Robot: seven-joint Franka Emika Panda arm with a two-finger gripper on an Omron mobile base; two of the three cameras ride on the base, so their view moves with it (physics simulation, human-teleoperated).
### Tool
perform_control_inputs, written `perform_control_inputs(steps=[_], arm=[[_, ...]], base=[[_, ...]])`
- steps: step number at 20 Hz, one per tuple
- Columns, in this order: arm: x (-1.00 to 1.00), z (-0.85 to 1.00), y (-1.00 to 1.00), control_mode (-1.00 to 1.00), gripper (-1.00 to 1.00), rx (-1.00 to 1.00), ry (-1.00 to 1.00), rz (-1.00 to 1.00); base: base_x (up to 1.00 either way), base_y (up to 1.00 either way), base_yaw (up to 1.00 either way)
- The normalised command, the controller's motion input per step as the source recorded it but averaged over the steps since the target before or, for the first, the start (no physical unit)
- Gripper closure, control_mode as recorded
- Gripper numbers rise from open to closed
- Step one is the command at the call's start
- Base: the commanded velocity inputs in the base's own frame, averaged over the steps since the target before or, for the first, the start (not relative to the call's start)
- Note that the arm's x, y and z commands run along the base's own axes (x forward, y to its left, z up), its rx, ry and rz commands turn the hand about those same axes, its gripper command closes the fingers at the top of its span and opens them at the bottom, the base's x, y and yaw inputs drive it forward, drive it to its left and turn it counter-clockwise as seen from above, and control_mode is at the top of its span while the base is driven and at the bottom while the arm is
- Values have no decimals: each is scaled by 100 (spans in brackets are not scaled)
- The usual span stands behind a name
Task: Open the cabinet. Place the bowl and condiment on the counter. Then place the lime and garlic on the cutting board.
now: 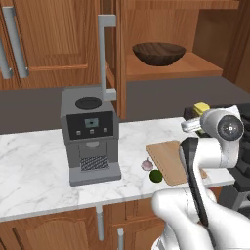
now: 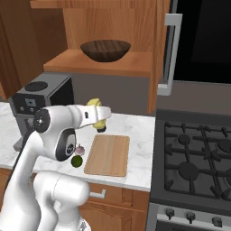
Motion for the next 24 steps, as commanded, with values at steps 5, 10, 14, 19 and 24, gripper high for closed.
perform_control_inputs(steps=[5,10,14,19,24], arm=[[-11,-53,-71,-100,100,0,0,-18],[-3,-69,-43,-100,100,0,0,-5],[0,-66,-21,-100,100,0,-1,5],[0,-57,-8,-100,100,0,-6,10],[0,-54,-2,-100,100,0,-13,16]], base=[[0,0,0],[0,0,0],[0,0,0],[0,0,0],[0,0,0]])
